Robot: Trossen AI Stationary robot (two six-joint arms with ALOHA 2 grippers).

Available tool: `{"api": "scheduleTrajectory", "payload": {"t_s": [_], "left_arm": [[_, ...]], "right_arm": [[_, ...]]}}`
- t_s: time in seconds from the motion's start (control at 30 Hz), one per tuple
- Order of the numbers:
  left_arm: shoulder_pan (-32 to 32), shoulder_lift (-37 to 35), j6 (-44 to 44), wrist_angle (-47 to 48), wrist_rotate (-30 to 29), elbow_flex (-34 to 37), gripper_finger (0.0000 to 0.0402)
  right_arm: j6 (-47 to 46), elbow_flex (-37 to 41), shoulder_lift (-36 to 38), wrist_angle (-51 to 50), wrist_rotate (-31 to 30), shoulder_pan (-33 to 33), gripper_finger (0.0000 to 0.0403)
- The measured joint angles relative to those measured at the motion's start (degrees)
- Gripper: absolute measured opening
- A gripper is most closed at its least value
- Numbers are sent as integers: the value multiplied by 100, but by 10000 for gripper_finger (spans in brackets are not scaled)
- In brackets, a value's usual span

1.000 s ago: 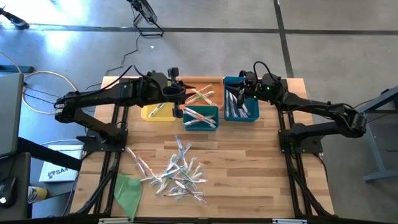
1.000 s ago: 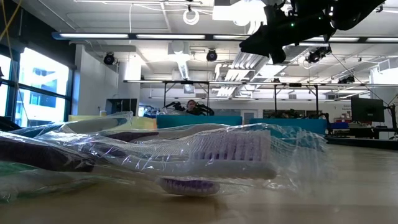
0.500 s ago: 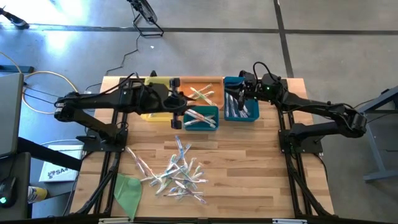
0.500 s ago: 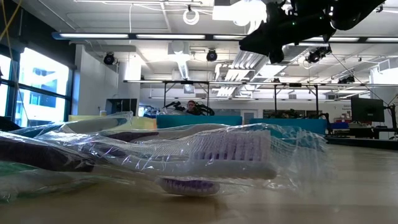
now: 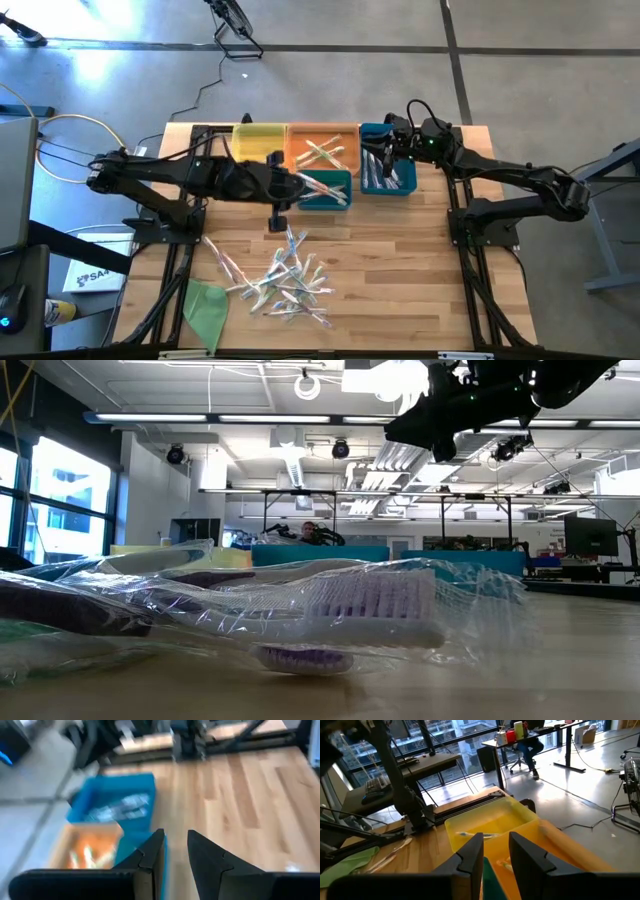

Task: Pick & Place Toothbrushes
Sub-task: Put the blue toothbrush into the yellow bin

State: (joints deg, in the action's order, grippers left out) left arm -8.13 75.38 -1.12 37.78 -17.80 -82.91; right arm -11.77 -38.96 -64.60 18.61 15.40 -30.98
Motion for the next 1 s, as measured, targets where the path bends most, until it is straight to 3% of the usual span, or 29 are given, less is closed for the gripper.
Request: {"api": "scheduleTrajectory", "payload": {"t_s": [0.67,0.87,1.0], "left_arm": [[-1572,137,6513,2897,842,169,79],[-1655,384,6855,2510,640,577,79],[-1402,561,6144,1952,638,806,79]], "right_arm": [[4,0,0,-58,0,0,85],[6,0,-2,-225,0,0,85],[8,0,-2,-216,0,0,85]]}}
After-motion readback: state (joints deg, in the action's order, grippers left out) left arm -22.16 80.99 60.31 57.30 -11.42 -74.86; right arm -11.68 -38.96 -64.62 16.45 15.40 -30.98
